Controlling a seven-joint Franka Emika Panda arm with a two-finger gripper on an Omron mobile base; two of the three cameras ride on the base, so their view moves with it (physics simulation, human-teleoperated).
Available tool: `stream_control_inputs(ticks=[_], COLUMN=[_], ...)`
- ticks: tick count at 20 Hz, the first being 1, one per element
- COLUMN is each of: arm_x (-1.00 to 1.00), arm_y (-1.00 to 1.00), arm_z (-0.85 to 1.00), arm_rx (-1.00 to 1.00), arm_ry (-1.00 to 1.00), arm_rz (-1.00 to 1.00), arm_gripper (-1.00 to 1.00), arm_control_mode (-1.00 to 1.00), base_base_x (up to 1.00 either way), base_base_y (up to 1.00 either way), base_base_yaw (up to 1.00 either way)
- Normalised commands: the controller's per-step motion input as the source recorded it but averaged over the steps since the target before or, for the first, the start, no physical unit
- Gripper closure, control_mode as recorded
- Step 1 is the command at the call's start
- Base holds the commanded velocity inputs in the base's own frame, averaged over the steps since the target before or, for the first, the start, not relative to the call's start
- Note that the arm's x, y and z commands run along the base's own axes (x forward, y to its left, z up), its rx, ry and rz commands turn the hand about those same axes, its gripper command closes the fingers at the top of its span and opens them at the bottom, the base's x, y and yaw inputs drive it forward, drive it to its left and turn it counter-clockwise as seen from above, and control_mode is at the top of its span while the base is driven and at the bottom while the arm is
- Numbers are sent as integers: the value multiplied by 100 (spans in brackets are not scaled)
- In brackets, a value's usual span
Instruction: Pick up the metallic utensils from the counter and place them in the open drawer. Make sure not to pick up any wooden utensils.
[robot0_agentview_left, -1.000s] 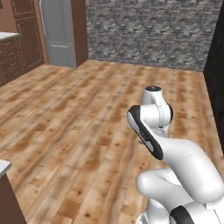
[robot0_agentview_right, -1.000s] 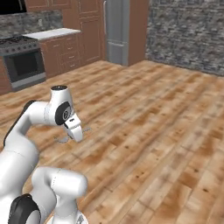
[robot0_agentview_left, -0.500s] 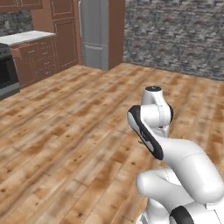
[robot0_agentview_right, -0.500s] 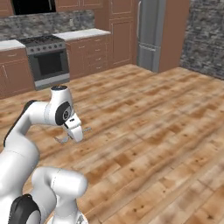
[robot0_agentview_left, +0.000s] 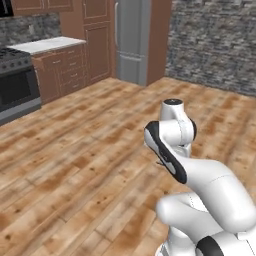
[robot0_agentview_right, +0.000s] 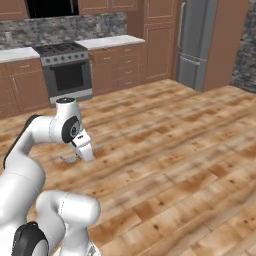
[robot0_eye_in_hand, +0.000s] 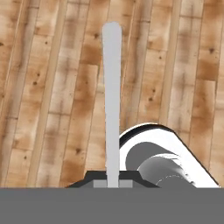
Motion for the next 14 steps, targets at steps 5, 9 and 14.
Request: stream_control_inputs(ticks=[5,9,14], arm_x=[0,0,0], arm_y=[0,0,0], arm_z=[0,0,0], arm_rx=[0,0,0], arm_ry=[0,0,0], arm_rz=[0,0,0], arm_gripper=[100,100,100], arm_control_mode=[100,100,100], base_base_x=[100,100,100], base_base_y=[9,11,10], base_base_yaw=[6,2,3])
